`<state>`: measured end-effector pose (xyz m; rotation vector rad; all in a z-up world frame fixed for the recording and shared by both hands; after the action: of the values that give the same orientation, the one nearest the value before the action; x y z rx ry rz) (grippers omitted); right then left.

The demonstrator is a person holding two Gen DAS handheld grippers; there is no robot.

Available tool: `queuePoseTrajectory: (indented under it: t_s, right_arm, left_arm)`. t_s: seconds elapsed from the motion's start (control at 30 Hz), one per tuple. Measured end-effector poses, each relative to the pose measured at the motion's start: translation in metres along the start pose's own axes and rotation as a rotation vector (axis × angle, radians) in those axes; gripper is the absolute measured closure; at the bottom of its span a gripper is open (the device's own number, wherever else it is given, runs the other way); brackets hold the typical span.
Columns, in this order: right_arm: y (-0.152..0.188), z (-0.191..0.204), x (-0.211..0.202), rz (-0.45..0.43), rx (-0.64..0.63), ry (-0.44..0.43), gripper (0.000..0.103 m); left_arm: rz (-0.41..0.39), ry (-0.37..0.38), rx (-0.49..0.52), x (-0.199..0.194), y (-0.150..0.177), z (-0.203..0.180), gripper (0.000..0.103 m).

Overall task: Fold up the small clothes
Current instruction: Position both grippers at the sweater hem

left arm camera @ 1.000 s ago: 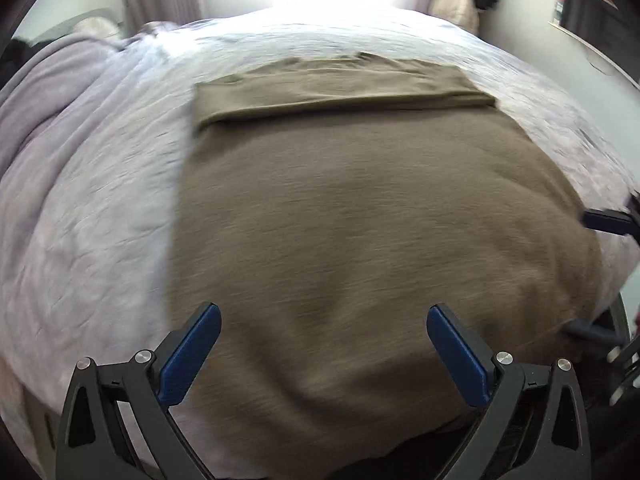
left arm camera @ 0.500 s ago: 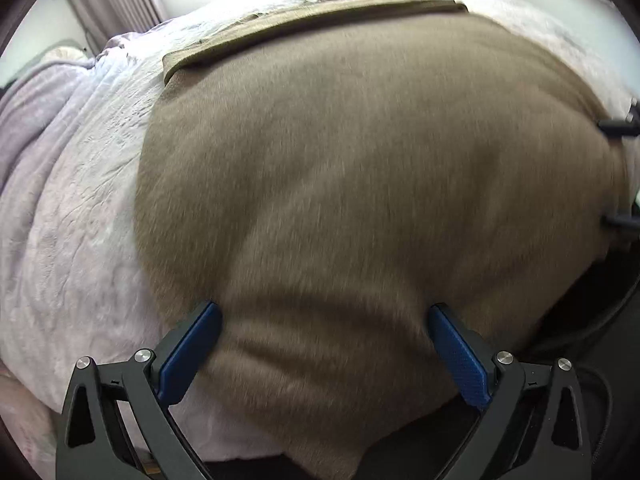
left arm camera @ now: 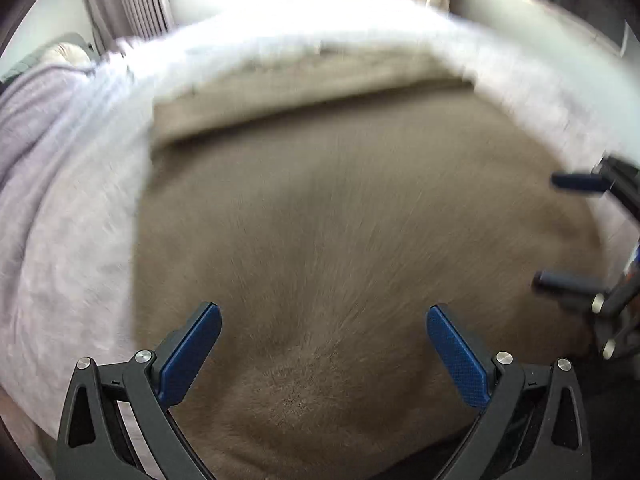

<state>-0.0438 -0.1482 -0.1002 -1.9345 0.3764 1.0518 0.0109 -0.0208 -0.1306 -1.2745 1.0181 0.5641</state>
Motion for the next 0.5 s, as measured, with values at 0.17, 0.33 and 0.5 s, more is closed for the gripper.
queuePoseTrajectory:
  t_s: [0.17, 0.33, 0.5]
  right_arm:
    - [0.044, -0.012, 0.003, -0.012, 0.084, -0.045, 0.009]
    - [0.084, 0.005, -0.025, 0.031, -0.004, 0.041, 0.009]
    - [0.113, 0.004, -0.042, 0.088, 0.038, 0.024, 0.009]
  left_arm:
    - [0.015, 0.035, -0.017, -0.001, 0.046, 0.02, 0.0]
    - [0.054, -0.068, 0.091, -0.007, 0.097, 0.034, 0.0]
    - [0.107, -0.05, 0.032, -0.018, 0.116, 0.053, 0.0]
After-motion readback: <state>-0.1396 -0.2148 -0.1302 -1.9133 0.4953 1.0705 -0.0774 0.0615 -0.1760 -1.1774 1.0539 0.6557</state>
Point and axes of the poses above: each gripper's, at about its wrist camera, not at the fingertips, and x roughly the way its jaws point, z to its left, y to its underside, the point moved 2 cm from there along x, roughly the way its jaws point, and after that the axes turned 12 degrees about -x, right-handed, at the moved point
